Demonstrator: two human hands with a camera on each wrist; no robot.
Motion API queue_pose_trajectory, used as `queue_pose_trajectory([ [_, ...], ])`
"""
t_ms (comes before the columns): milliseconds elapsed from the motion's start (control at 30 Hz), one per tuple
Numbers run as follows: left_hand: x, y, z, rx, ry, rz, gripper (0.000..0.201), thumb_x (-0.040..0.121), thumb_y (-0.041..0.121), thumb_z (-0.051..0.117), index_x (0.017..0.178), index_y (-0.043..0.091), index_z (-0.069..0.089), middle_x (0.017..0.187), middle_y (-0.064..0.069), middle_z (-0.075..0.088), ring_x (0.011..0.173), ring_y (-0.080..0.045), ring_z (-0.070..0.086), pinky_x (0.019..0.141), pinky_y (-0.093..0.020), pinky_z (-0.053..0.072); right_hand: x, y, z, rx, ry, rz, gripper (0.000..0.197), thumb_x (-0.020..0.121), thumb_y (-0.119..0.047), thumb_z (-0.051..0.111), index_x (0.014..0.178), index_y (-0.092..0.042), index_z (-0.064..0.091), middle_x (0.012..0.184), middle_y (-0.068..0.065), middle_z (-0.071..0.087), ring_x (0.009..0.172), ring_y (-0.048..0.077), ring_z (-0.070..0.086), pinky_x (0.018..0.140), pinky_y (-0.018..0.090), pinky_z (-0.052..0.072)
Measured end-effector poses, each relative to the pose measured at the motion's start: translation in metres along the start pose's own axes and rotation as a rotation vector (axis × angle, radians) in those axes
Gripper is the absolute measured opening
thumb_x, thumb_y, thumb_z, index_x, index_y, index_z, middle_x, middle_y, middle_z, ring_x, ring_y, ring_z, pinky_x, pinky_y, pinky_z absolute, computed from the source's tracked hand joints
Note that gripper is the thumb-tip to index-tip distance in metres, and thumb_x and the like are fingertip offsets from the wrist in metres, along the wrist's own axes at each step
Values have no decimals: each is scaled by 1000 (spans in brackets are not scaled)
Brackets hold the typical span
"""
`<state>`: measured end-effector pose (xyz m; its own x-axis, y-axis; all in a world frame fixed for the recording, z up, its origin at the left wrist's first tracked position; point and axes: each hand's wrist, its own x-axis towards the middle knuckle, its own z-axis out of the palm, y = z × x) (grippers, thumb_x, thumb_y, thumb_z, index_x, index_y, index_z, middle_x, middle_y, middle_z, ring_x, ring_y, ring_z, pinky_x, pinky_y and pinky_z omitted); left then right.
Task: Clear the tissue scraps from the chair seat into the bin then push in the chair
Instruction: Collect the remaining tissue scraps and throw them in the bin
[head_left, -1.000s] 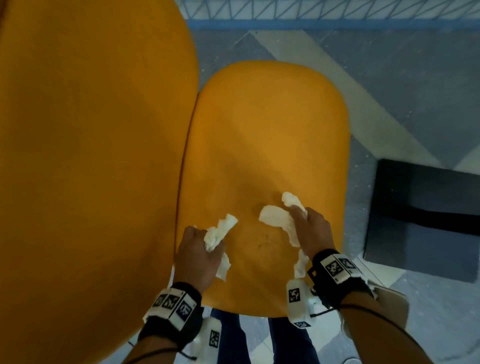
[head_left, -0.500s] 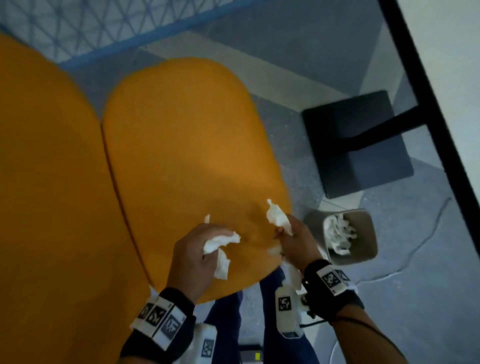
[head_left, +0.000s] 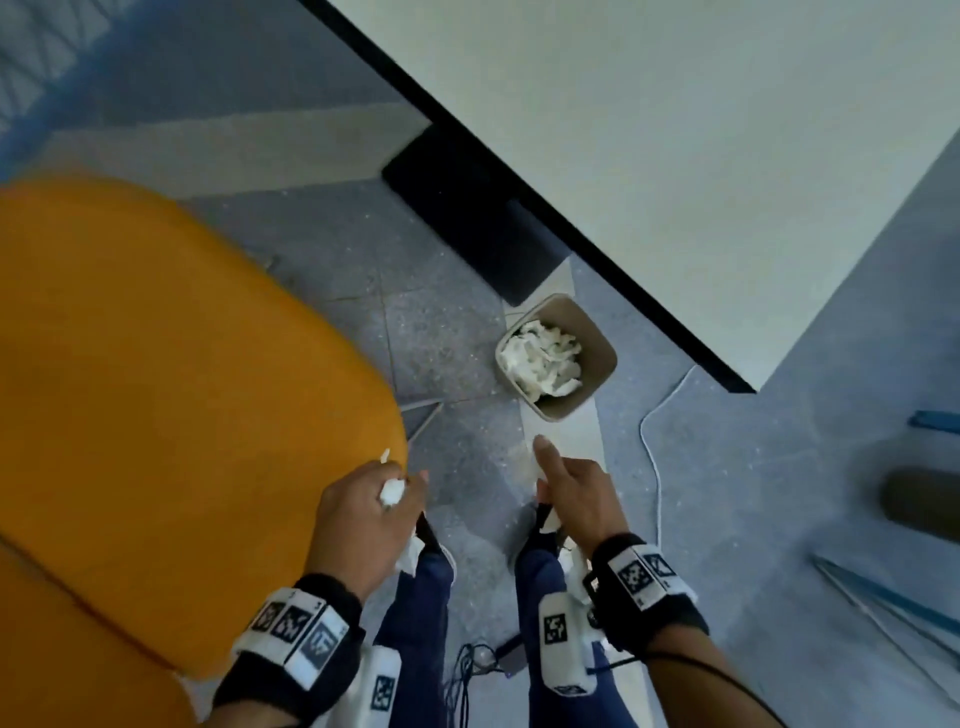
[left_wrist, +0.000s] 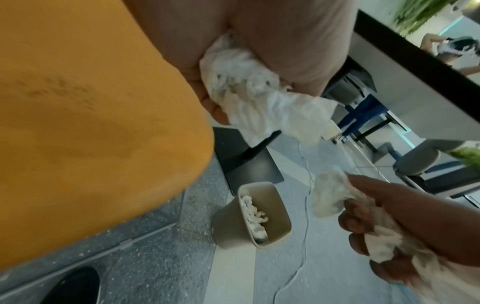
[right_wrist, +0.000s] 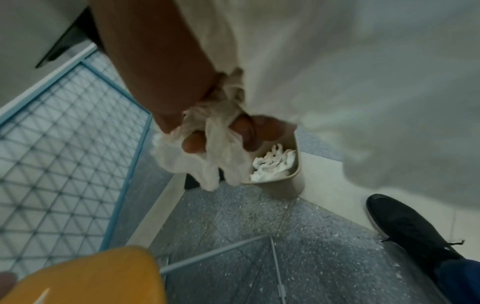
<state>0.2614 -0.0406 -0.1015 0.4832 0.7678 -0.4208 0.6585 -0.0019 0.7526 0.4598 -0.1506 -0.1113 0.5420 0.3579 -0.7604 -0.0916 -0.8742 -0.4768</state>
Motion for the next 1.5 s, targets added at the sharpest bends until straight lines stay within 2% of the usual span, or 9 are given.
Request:
queue_pose_trajectory([
  [100,11,19,41,41,-57,-30,52,89,25,66,52,14,31,48,3,27,45,-10,24,46,-27,23,14,27,-31,15,25,-1,47,91,-39,53,52,-13,57,62,8,65,66,27,61,71,37,49],
  [267,25,53,112,42,-179,-135,49,87,25,69,49,14,39,46,3,36,44,-10,33,45,-26,28,42,79,-71,97,84,-5,10,78,-24,58,87,-22,59,94,11,64,83,29,62,78,38,54],
  [400,30,75,166,23,-206,-233,48,81,35,76,52,8,48,46,3,47,46,-10,41,49,-27,40,57,106,-102,118,27,-50,27,89,-9,46,102,-26,62,83,11,66,63,22,55,68,31,49],
  [500,39,95,200,129,-225,-228,54,80,43,74,48,12,43,42,6,44,42,-7,38,46,-24,36,75,117,-117,140,40,-57,21,94,-18,46,99,-31,62,65,2,60,55,18,52,64,31,47],
  [667,65,108,244,191,-279,-241,48,83,42,71,51,11,53,46,5,49,43,-9,43,46,-22,36,107,115,-121,324,17,0,18,91,-37,49,90,-26,62,83,8,69,77,24,61,72,31,46],
  [900,132,84,270,259,-415,-201,17,78,35,66,82,20,63,75,1,68,71,-21,63,66,-33,48,167,109,-99,533,10,-41,16,73,-4,45,78,-15,55,71,-5,52,64,12,47,61,26,38],
  [1033,178,60,282,321,-451,-162,20,80,26,63,97,16,59,87,-2,64,79,-20,60,66,-30,47,214,108,-71,438,-2,-85,30,71,5,45,70,-25,48,90,6,58,88,30,58,76,33,45],
  [1200,228,19,301,492,-446,-82,56,57,19,51,113,23,52,122,-12,54,108,-32,55,94,-46,49,268,109,-36,449,53,-53,38,75,8,48,102,-13,63,112,13,63,94,28,60,78,37,54],
  [1500,281,-25,324,649,-487,43,65,78,18,69,137,30,42,139,-13,39,116,-27,51,103,-40,43,325,112,-14,394,51,-58,57,77,1,58,129,-19,55,130,14,58,119,28,56,101,30,44],
])
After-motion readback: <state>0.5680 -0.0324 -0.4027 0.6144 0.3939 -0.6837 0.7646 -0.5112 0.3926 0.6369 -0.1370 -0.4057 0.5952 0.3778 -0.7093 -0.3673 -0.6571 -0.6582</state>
